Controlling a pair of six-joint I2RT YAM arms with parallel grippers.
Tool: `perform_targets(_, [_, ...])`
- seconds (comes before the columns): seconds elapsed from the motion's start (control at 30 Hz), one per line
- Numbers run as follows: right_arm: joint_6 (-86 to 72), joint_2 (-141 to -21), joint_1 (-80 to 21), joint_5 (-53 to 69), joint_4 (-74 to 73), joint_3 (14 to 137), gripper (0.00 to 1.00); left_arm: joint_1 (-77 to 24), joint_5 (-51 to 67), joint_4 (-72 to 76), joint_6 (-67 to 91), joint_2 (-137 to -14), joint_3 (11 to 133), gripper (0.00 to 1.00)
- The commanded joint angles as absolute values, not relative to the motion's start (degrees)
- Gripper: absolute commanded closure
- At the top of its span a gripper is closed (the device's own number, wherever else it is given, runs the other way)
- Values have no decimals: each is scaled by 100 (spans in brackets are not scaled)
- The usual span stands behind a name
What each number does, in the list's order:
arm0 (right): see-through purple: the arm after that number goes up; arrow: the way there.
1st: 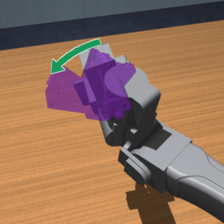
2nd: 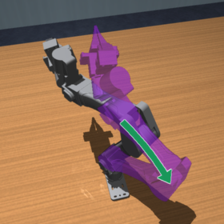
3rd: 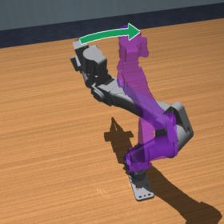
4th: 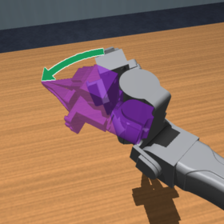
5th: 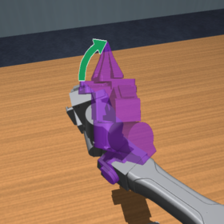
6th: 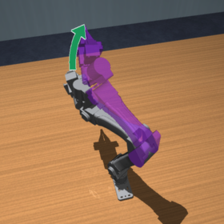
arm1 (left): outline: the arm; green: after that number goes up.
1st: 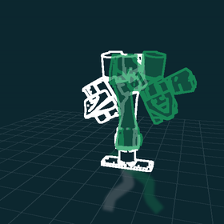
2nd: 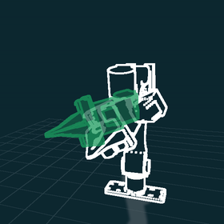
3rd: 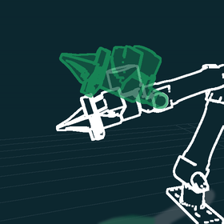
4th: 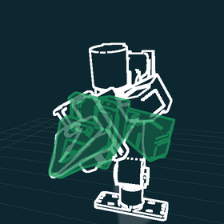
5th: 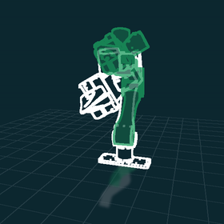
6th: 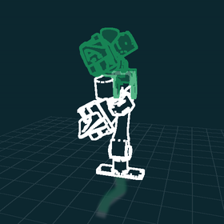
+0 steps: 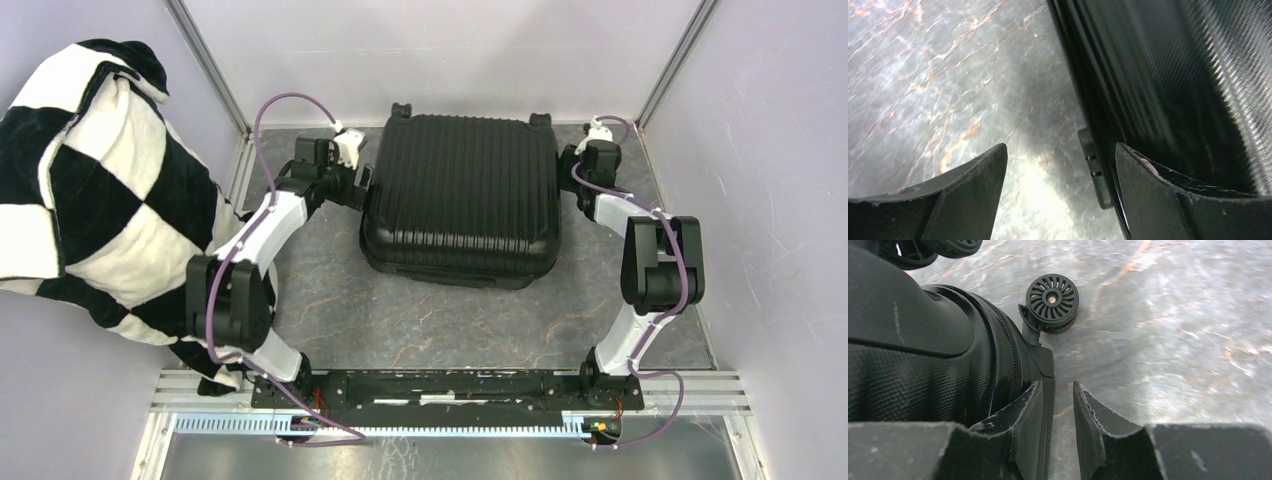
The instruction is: Pack the luggage
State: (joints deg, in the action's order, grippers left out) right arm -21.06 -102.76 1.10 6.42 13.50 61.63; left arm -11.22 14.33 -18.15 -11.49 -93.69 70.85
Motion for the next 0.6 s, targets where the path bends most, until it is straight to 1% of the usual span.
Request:
perform_targets(0.0, [-2421,-10378,-1003,2769,1859,6740,63,-1468,2054,-2129,-1274,-8546,6621,14])
perform_targets(0.13, [-2094,-10437,-1045,2992,1521,6804,62,-1330,1303,-2179,-936,-7996,6321,14])
perform_targets(0.23, [-1768,-10159,-976,2077,1104,6336,60,-1142,713,-2245,-556,-7884,6241,12])
perform_targets(0.27, [-1843,-9958,-873,1780,1176,5959,59,-1025,692,-2276,-428,-7896,6245,12])
perform_targets(0.37, [-2210,-9392,-462,1533,1786,4702,58,-588,897,-2369,-39,-7985,6361,8])
perform_targets(0.47, [-2124,-8792,-149,1335,1762,3919,58,-250,1263,-2687,153,-8123,6741,1])
perform_targets(0.57, [-2004,-8161,-148,1275,1741,3247,57,-74,1420,-2992,45,-8064,6993,0])
